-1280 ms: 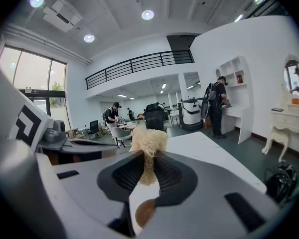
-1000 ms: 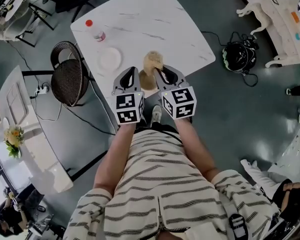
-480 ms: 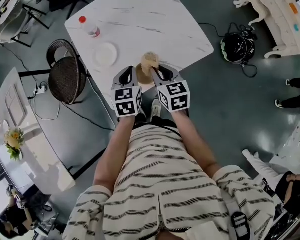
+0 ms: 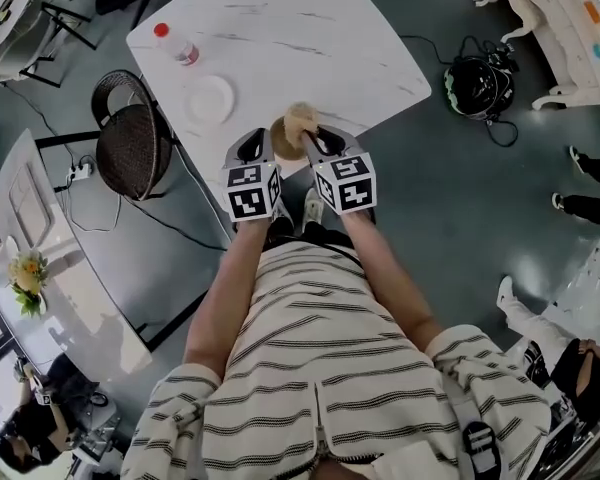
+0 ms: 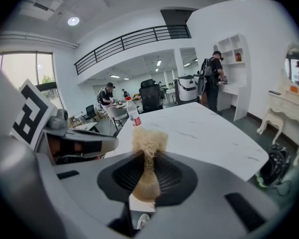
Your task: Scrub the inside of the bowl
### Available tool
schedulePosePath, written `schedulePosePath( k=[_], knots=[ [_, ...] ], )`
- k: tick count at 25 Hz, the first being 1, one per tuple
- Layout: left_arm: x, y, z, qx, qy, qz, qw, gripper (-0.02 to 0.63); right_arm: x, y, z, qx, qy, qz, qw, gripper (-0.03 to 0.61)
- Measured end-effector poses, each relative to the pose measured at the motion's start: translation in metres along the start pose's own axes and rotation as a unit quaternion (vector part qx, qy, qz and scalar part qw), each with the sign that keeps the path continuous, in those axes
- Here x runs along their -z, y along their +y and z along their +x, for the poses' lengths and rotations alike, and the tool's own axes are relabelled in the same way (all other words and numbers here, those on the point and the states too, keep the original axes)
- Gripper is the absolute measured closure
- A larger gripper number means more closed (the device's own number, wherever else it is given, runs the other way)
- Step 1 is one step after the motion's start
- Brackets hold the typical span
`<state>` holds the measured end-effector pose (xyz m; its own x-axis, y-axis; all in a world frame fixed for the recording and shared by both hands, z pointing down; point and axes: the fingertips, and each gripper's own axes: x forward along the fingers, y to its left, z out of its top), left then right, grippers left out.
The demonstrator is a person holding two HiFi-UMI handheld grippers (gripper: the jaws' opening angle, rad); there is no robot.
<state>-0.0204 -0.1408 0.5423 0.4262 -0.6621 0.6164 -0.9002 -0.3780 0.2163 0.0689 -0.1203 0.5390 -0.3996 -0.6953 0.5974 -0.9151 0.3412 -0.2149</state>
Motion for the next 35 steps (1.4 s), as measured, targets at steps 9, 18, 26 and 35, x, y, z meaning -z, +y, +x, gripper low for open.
schedulePosePath(
  k=[9, 18, 26, 35],
  knots=[
    [0.028, 0.008, 0.017, 0.012, 0.039, -0.02, 0.999, 0.609, 0.009, 0.0, 0.013, -0.002, 0.017, 0.003, 1.0, 0.508],
    [0.059, 0.012, 0.032, 0.026, 0.08, -0.054, 0.995, 0.607, 0.02, 0.0, 0.02, -0.004, 0.033, 0.001, 0.999, 0.508],
    [0.088, 0.014, 0.043, 0.046, 0.111, -0.139, 0.983, 0.581, 0.027, -0.005, 0.023, 0.0, 0.043, 0.003, 0.999, 0.508],
    [0.114, 0.015, 0.045, 0.071, 0.117, -0.309, 0.9412, 0.581, 0.028, -0.005, 0.023, -0.001, 0.045, 0.004, 0.999, 0.508]
  ],
)
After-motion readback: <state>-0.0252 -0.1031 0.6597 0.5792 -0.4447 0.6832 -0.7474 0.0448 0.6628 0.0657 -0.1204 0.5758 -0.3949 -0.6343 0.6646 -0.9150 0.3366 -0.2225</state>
